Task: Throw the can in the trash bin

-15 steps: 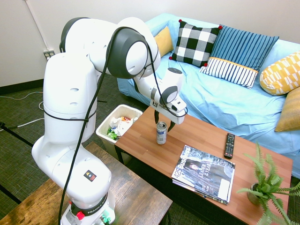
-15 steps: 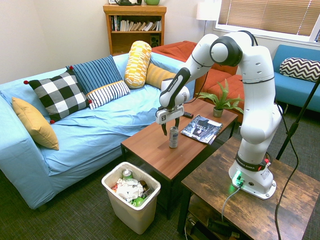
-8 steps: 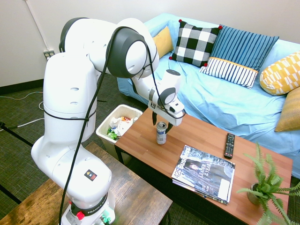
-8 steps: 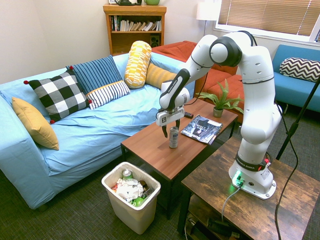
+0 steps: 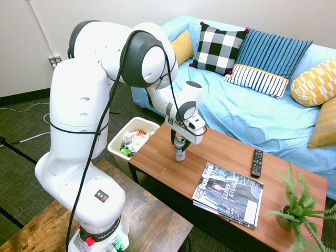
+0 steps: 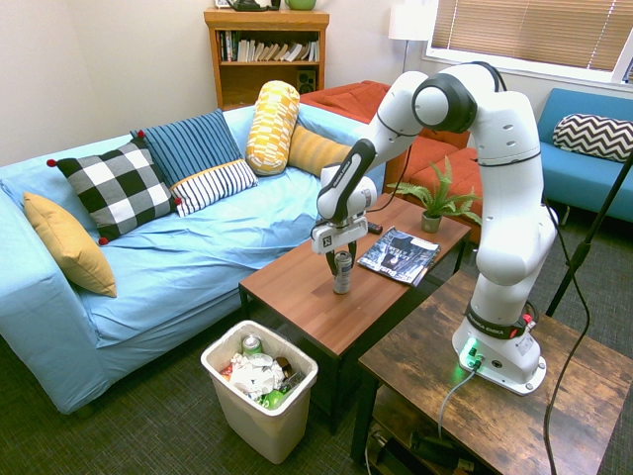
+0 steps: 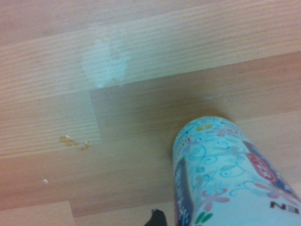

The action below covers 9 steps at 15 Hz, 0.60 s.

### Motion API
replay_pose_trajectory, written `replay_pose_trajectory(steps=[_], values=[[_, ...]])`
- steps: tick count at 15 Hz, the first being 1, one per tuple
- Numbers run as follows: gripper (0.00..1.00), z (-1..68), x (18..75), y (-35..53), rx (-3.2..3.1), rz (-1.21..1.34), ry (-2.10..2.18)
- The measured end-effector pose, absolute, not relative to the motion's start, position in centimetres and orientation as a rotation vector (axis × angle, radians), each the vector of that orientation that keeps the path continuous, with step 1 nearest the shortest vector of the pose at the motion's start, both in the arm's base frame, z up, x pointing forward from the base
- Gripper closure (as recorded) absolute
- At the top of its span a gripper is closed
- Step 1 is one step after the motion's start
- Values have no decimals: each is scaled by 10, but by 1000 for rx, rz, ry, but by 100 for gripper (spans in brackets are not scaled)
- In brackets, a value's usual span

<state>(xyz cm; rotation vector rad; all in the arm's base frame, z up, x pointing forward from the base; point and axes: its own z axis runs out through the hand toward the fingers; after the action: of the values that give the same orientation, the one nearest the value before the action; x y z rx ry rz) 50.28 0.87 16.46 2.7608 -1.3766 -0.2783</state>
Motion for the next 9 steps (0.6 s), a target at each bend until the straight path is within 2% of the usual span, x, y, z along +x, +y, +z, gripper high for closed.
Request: replay_pose_trajectory(steps=[4, 9], values=[[100, 172, 505, 10, 2773, -259, -1376], [100, 229, 515, 53, 2842, -122, -1280]])
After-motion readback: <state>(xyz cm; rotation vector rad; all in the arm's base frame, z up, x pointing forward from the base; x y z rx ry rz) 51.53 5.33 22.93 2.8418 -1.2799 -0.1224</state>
